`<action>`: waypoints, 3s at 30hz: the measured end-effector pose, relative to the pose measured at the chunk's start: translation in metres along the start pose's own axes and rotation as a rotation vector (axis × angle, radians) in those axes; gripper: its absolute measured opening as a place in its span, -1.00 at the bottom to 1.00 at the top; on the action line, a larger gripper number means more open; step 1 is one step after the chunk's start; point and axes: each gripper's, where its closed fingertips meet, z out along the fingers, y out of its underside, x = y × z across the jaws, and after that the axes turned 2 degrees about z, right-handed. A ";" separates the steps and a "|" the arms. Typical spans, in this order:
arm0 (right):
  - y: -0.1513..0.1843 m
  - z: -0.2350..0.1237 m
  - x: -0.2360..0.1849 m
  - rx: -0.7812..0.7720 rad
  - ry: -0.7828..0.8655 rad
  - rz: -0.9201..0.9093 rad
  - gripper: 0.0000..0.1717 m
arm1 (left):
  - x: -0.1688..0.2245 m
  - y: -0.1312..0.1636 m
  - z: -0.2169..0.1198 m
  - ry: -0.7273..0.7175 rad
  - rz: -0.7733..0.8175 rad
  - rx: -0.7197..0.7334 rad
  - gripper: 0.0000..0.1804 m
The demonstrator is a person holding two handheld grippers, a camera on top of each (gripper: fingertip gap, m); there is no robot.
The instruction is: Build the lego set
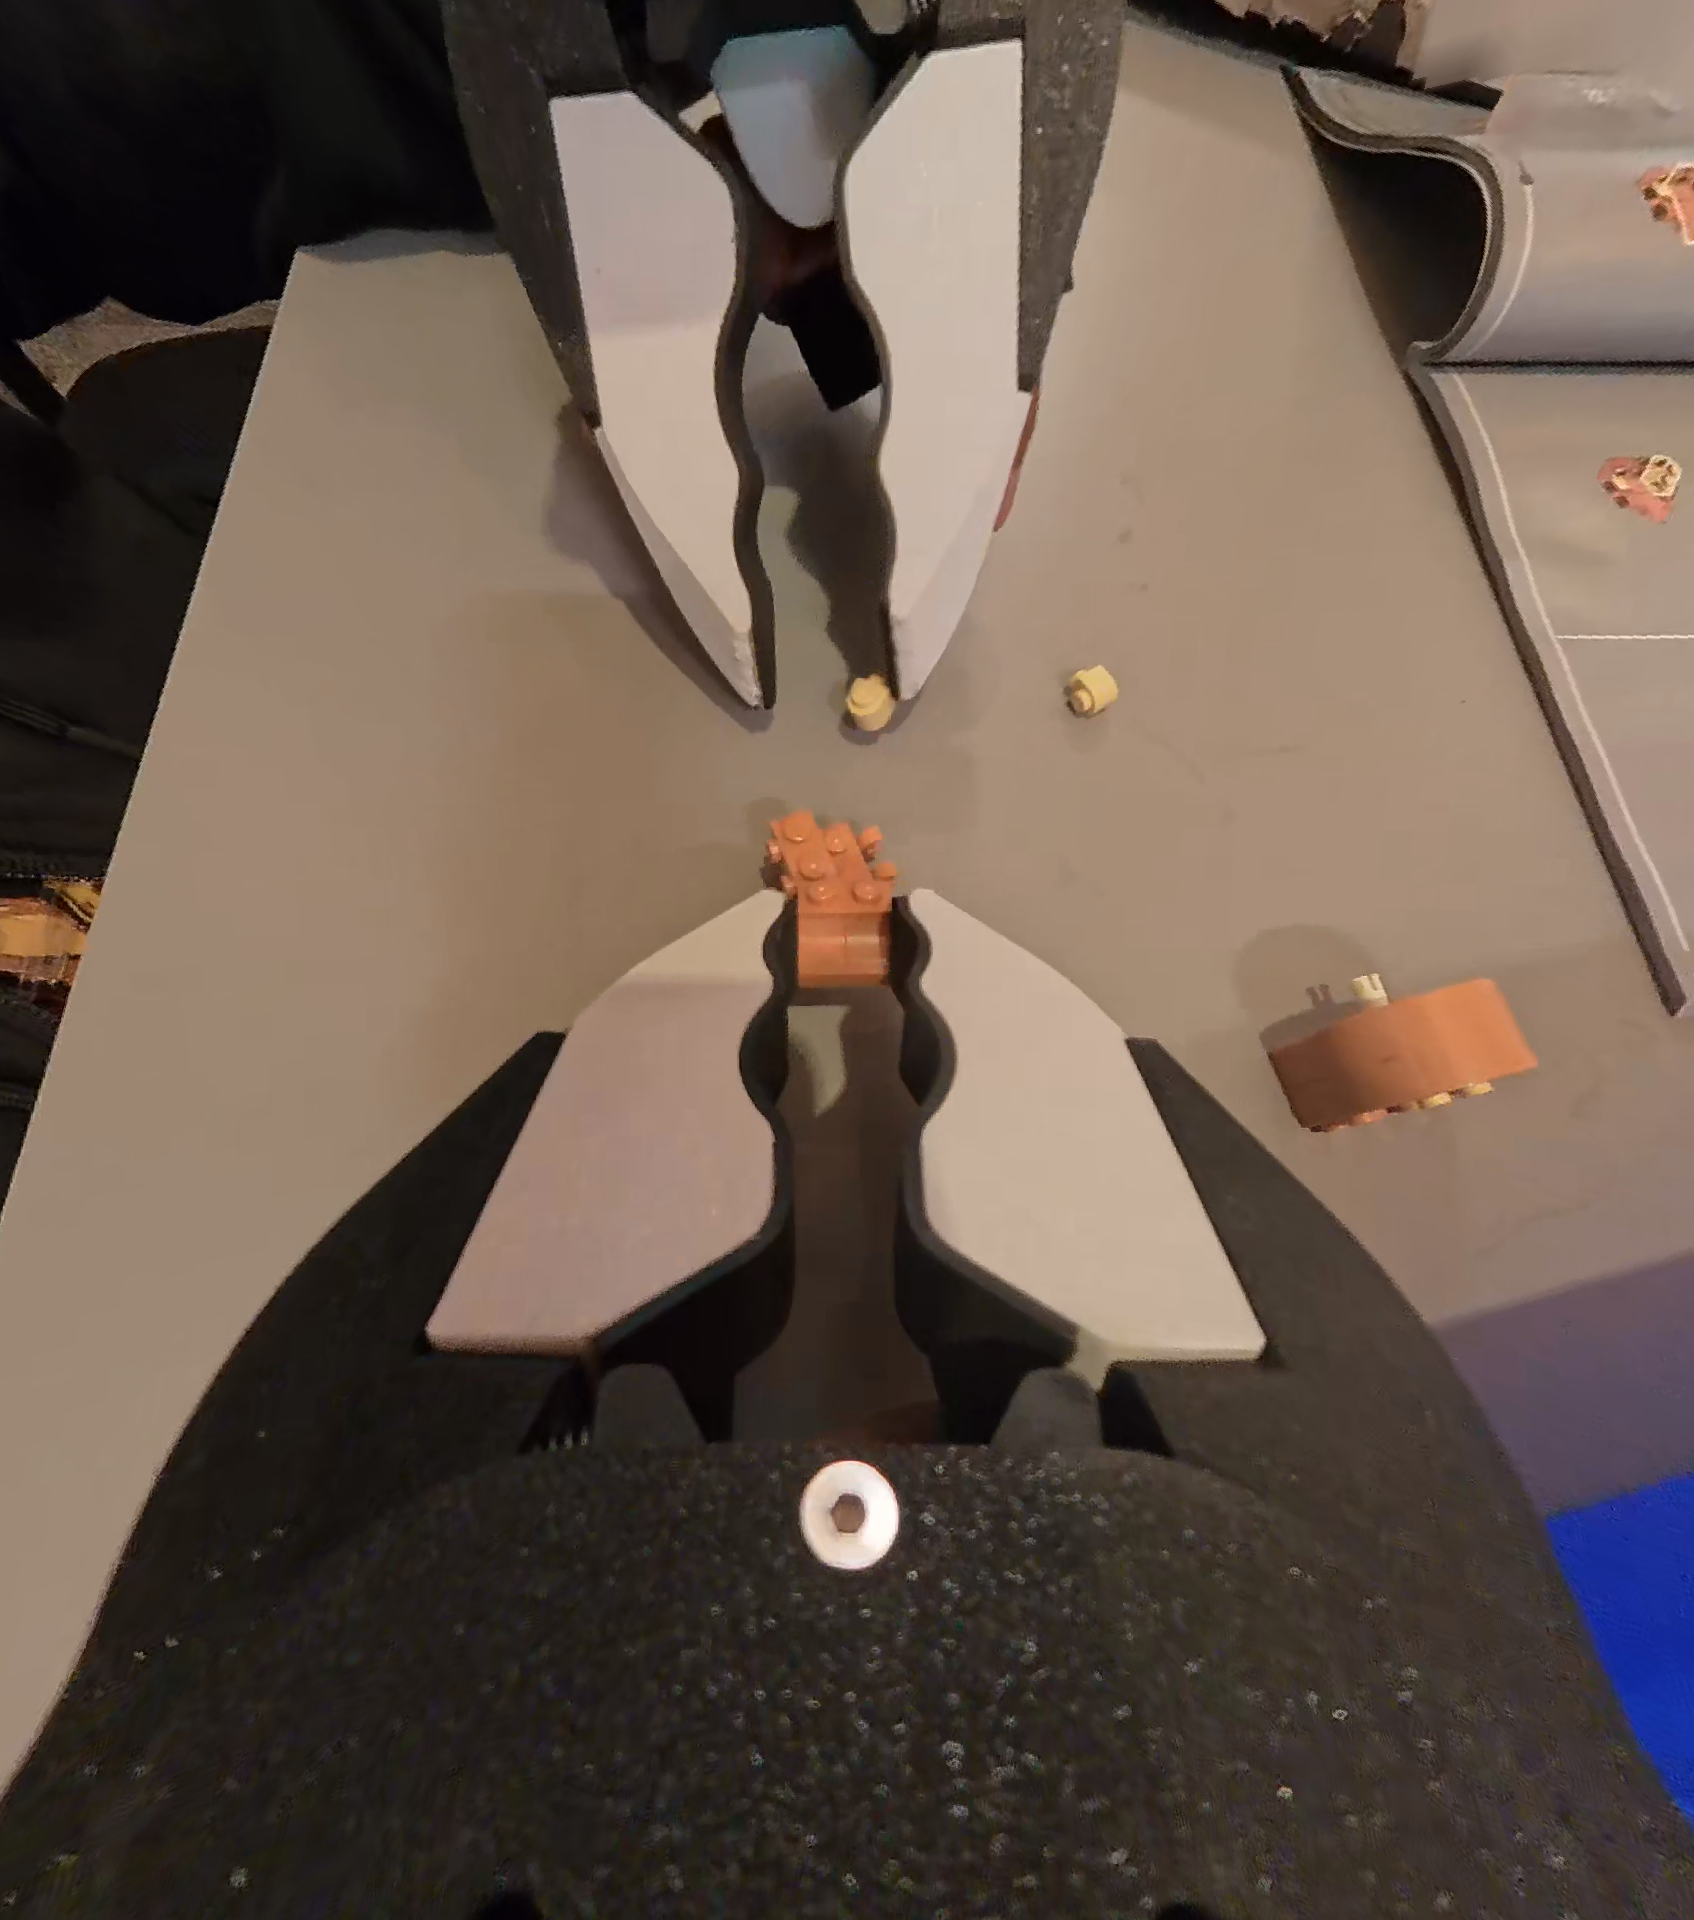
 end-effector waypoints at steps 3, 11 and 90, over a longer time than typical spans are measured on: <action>0.002 0.001 -0.003 -0.015 -0.004 -0.025 -0.81 | 0.000 -0.003 -0.001 0.001 -0.017 0.022 -0.70; 0.003 0.005 -0.015 -0.044 -0.034 -0.052 -0.81 | 0.013 -0.012 -0.007 0.031 -0.048 0.049 -0.79; -0.002 0.013 -0.028 -0.066 -0.008 -0.051 -0.81 | 0.024 -0.029 0.022 0.003 0.011 0.142 -0.81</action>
